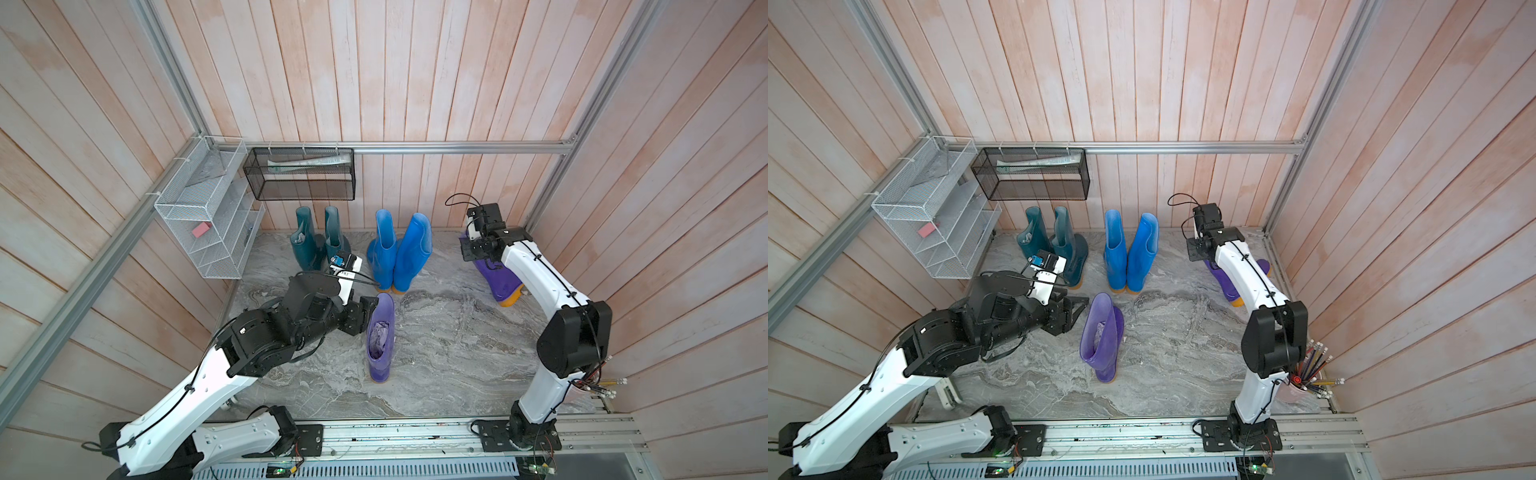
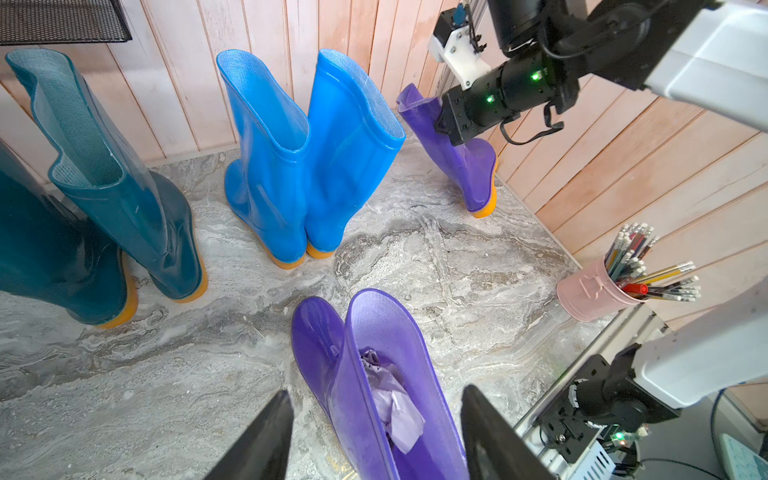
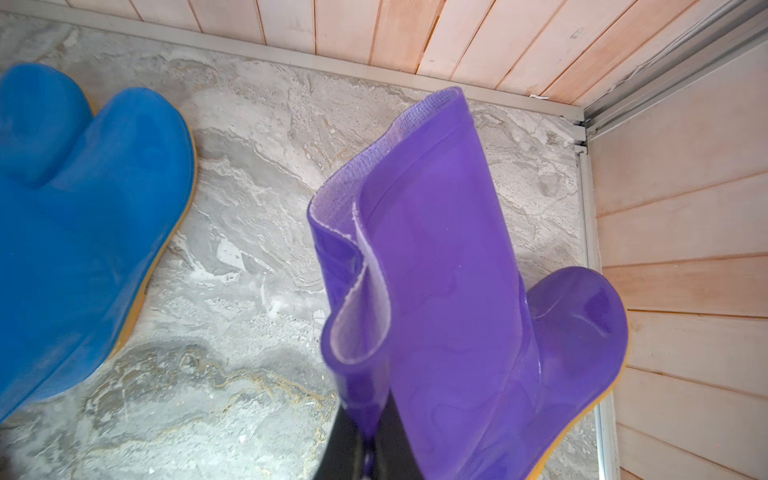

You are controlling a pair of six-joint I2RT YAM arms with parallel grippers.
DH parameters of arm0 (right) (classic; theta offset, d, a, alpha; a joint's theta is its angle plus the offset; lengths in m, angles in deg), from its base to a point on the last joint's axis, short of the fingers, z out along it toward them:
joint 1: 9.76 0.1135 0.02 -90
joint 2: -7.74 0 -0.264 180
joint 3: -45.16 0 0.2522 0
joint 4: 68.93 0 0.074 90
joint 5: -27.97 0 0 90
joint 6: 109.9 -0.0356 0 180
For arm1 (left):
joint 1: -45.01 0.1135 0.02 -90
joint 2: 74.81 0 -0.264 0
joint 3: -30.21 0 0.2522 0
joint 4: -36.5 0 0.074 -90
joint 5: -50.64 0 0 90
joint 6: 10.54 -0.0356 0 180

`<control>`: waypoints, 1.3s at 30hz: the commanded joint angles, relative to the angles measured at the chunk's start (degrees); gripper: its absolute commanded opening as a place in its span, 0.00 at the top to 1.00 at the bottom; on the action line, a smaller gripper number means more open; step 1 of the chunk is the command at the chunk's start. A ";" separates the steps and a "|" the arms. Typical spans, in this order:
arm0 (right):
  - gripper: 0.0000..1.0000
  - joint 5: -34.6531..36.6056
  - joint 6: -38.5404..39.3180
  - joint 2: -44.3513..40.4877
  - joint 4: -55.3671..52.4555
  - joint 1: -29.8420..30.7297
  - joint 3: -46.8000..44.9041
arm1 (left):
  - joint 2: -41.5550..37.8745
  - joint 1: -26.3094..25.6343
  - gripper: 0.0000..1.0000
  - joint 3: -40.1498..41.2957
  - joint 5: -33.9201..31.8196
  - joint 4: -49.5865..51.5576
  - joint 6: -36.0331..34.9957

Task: Match and arrange rain boots in pairs
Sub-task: Pick up the rain boot at the center of the board, then place the rain boot at the center of the board.

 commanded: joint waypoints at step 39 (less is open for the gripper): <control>1.00 -10.92 -21.71 -50.27 15.12 19.21 -38.16 | 4.35 0.16 0.34 -3.17 3.51 -7.18 -2.35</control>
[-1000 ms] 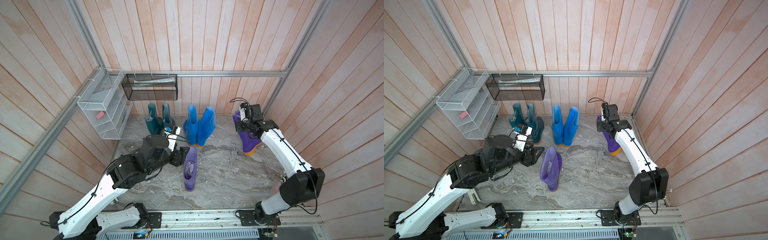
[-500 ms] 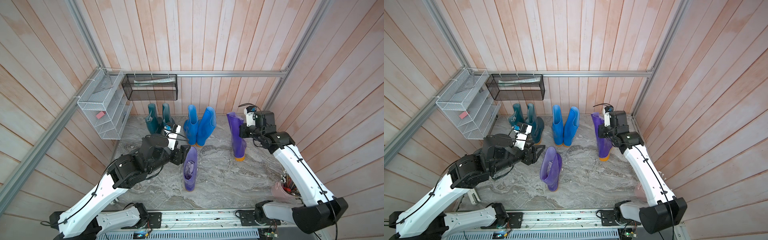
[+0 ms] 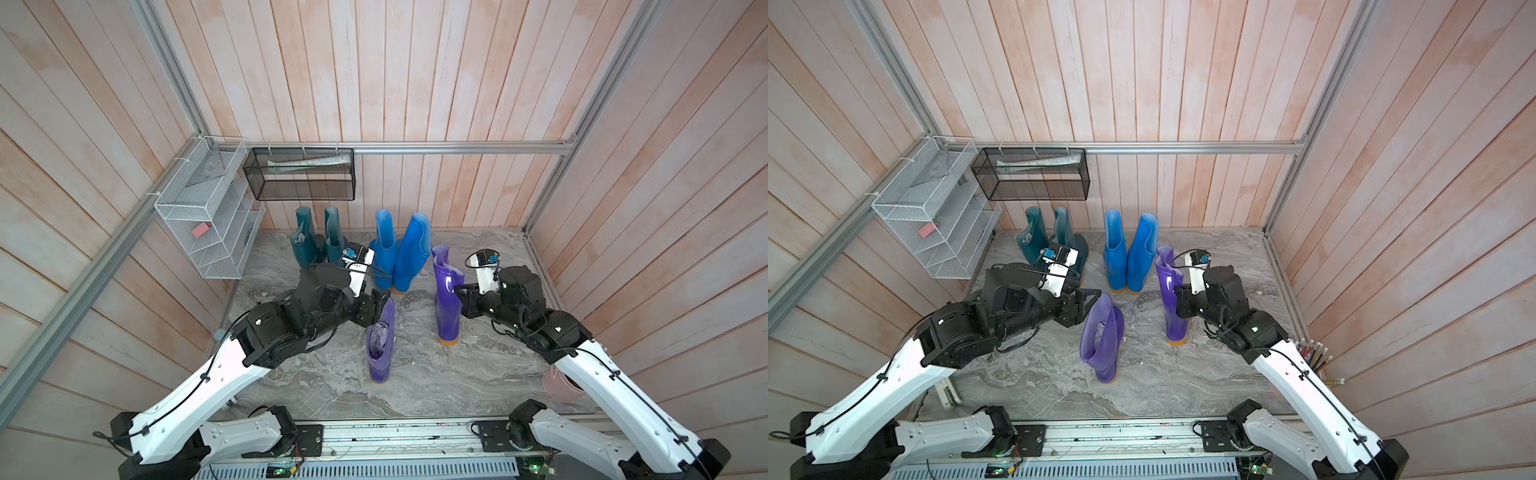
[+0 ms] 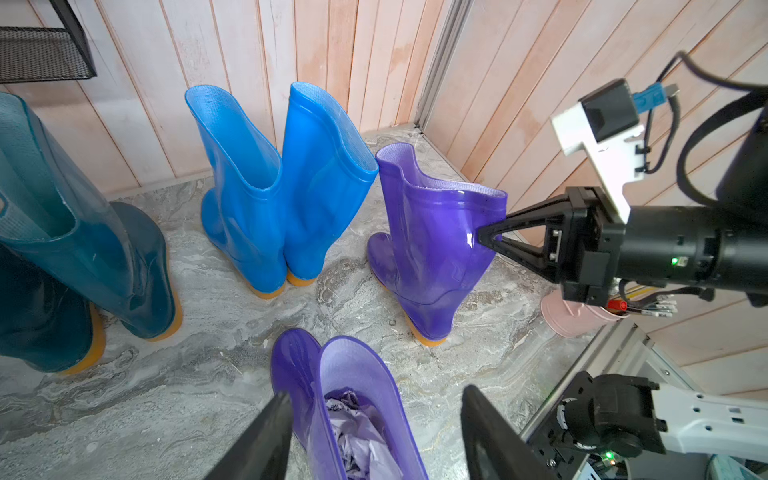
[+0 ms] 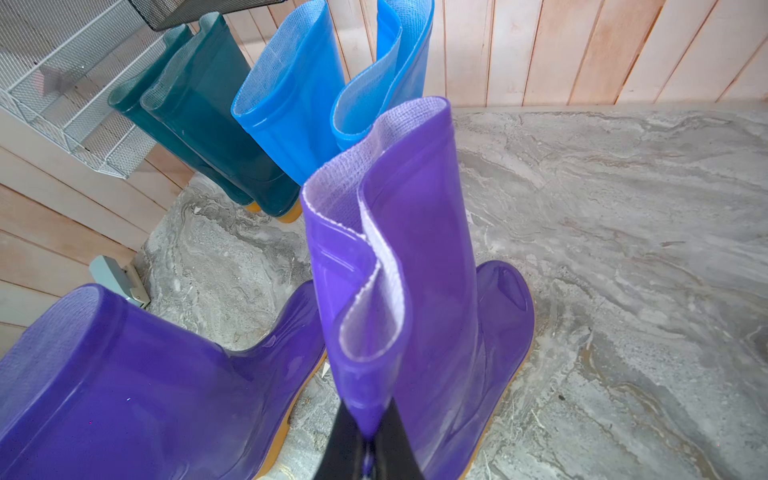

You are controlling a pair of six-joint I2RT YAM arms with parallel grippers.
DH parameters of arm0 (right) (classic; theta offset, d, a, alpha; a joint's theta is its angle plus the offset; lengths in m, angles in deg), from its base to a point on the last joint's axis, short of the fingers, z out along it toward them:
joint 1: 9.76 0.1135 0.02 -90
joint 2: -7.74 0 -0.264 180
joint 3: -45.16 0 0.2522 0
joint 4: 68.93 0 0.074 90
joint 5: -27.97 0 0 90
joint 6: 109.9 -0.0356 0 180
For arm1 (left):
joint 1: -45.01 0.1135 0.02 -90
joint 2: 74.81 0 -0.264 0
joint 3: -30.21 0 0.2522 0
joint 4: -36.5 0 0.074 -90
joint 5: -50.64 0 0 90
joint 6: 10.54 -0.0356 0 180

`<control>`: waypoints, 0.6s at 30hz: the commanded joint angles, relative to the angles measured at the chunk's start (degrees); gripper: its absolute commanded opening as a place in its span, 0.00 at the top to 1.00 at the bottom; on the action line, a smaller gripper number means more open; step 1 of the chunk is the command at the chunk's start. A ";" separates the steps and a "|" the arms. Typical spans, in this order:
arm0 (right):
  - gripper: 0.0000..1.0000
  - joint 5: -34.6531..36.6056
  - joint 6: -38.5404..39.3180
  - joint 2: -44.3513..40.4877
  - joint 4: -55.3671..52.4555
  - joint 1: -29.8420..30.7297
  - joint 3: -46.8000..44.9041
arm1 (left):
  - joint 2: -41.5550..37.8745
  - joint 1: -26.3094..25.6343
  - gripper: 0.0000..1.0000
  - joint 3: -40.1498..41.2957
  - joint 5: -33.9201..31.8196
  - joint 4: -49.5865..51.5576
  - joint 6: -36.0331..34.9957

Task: Match and arrange rain boots in pairs
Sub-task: Place the rain boot at the center of the board.

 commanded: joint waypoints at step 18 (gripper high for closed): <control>0.88 2.21 -11.01 -15.32 -4.80 3.70 -12.86 | 2.32 0.17 0.34 -0.71 5.17 -4.28 -1.54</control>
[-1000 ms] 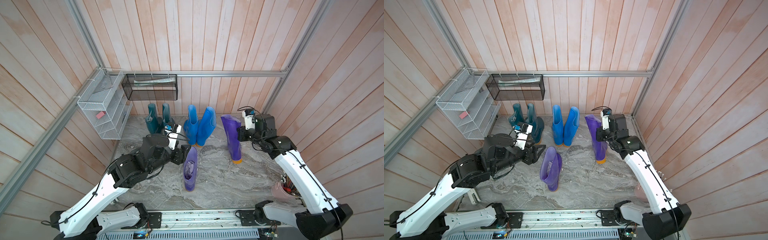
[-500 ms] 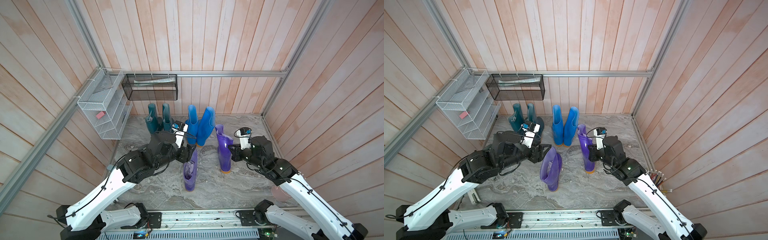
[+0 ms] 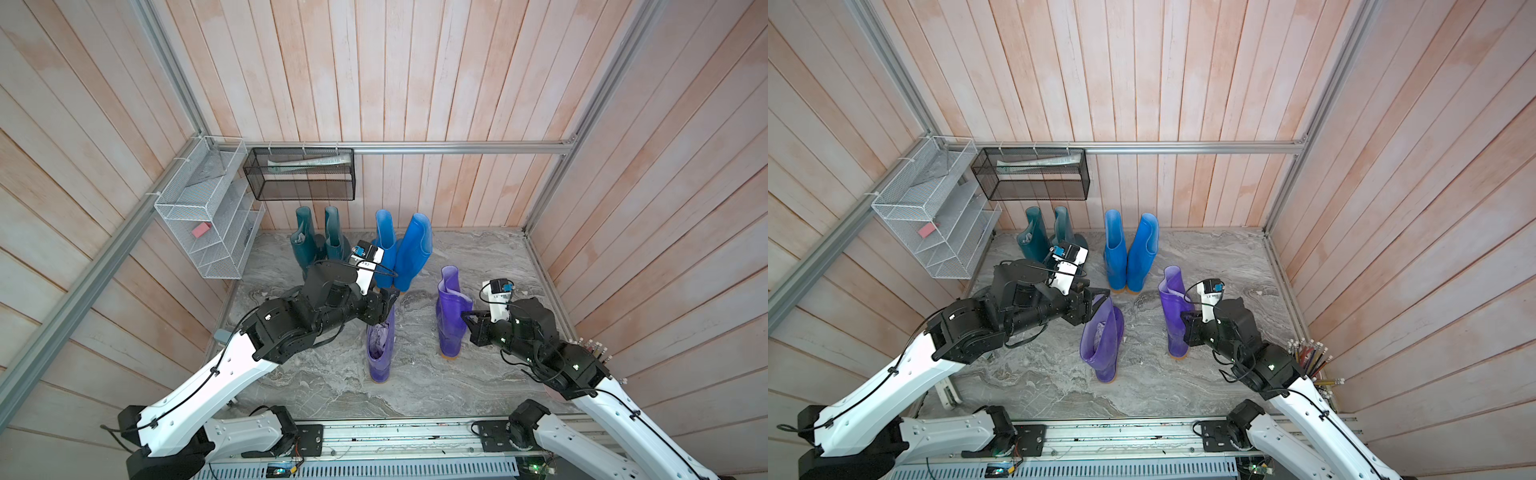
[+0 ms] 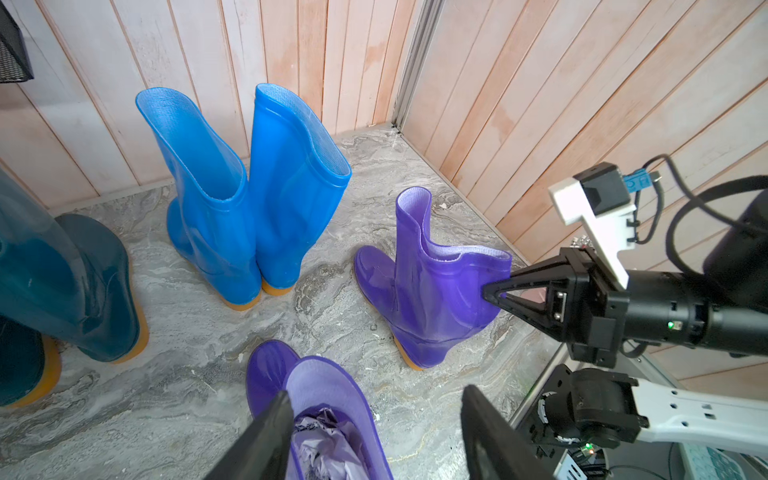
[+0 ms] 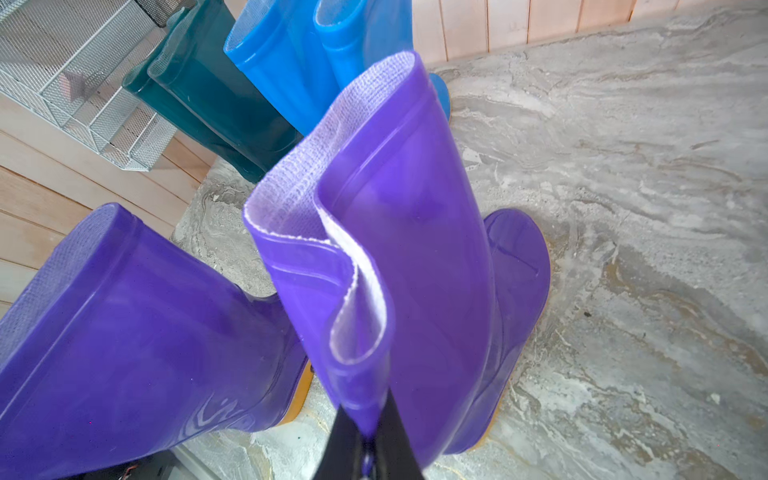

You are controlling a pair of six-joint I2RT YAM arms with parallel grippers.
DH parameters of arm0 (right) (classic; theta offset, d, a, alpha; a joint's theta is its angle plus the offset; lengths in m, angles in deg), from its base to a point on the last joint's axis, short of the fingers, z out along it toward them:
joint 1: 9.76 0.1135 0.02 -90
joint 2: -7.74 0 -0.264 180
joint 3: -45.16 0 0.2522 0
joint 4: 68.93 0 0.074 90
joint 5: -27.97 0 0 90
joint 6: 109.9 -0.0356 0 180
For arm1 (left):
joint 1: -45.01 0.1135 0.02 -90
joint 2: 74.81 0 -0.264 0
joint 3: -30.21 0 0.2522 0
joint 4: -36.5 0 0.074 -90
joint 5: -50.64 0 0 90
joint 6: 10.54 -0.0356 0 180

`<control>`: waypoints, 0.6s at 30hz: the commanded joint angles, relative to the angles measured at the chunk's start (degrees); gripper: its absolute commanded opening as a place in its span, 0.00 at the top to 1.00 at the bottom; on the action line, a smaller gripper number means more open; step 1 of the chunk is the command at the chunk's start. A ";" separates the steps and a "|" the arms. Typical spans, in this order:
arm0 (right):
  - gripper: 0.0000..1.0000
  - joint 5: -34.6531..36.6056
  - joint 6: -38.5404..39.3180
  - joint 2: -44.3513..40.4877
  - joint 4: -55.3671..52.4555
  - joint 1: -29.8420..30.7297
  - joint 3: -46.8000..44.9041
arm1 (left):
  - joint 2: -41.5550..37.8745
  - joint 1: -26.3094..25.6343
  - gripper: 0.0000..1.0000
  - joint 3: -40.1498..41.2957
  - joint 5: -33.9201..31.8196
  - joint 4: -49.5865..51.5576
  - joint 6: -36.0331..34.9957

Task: Match and arrange rain boots in pairs
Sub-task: Place the rain boot at the center of the board.

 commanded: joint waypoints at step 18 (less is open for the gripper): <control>0.51 -1.30 -4.01 -2.02 -7.18 0.63 4.50 | 0.51 0.17 0.34 -0.11 1.47 -2.24 -1.49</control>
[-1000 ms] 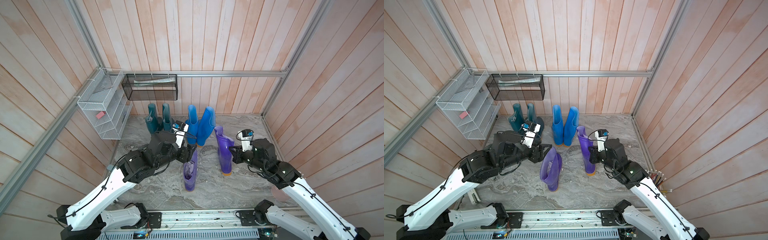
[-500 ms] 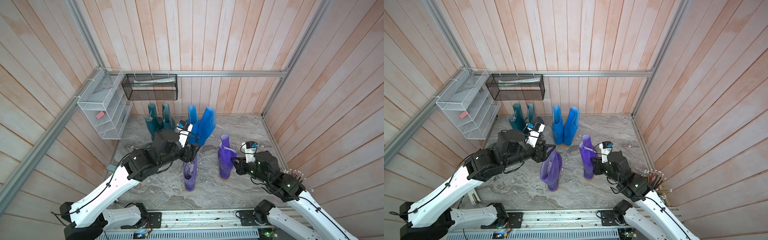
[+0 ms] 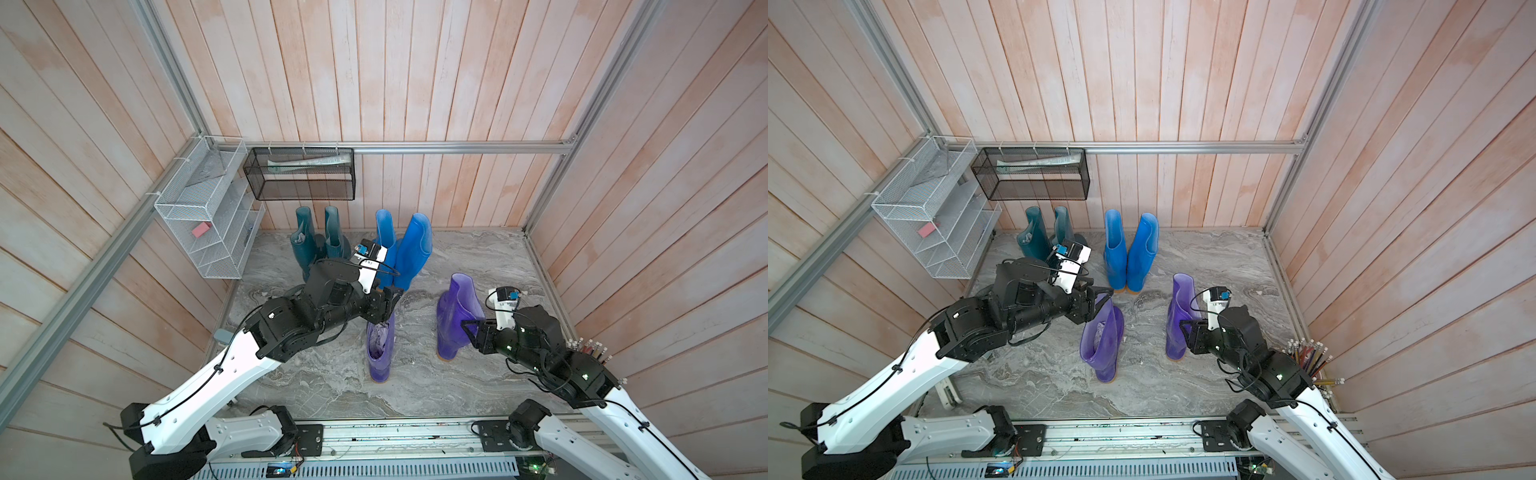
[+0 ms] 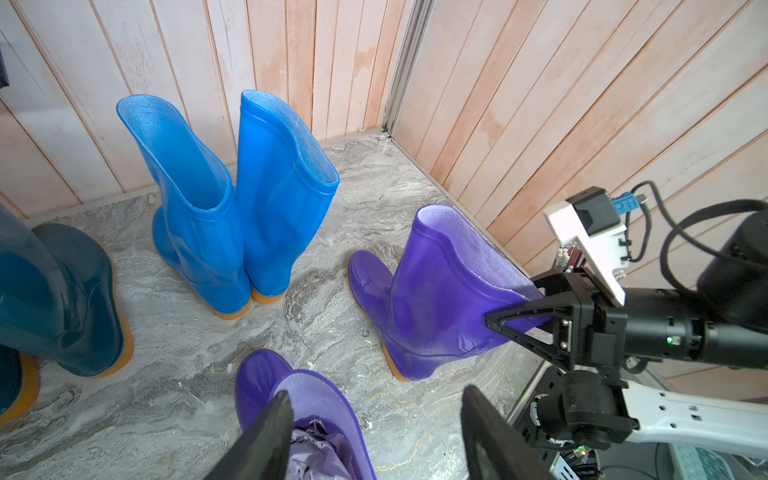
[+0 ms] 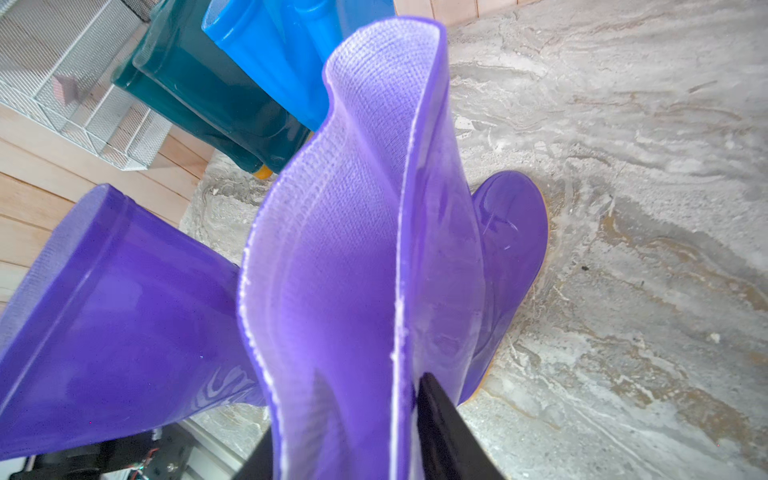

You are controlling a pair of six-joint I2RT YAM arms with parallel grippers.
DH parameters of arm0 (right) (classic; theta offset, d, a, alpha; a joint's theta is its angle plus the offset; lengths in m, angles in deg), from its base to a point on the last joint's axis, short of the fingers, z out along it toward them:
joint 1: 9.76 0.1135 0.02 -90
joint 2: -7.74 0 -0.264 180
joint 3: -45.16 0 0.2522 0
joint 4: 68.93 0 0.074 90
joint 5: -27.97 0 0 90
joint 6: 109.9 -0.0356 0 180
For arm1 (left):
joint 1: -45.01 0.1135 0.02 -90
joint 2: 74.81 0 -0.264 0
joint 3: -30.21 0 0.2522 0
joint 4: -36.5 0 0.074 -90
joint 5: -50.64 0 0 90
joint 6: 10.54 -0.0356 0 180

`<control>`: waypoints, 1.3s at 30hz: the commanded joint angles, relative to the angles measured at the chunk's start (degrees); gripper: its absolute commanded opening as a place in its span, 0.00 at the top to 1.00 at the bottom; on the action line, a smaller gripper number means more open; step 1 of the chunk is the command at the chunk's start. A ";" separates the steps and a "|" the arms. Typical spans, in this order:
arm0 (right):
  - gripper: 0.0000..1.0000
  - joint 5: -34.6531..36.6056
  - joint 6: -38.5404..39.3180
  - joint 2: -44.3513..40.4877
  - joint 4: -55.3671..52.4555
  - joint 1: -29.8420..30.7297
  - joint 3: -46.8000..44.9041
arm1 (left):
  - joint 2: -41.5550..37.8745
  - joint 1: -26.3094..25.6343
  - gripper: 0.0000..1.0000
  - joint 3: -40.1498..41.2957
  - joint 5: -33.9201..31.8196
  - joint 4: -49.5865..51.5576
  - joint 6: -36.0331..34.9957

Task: Match and arrange rain boots in pairs
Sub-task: Place the rain boot at the center of the board, then pair a pair of rain boots at the center of the board.

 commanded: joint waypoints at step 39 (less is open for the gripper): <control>0.85 6.95 5.45 30.21 -11.71 -2.28 26.98 | -6.25 0.17 0.33 7.44 -1.55 -1.63 -2.32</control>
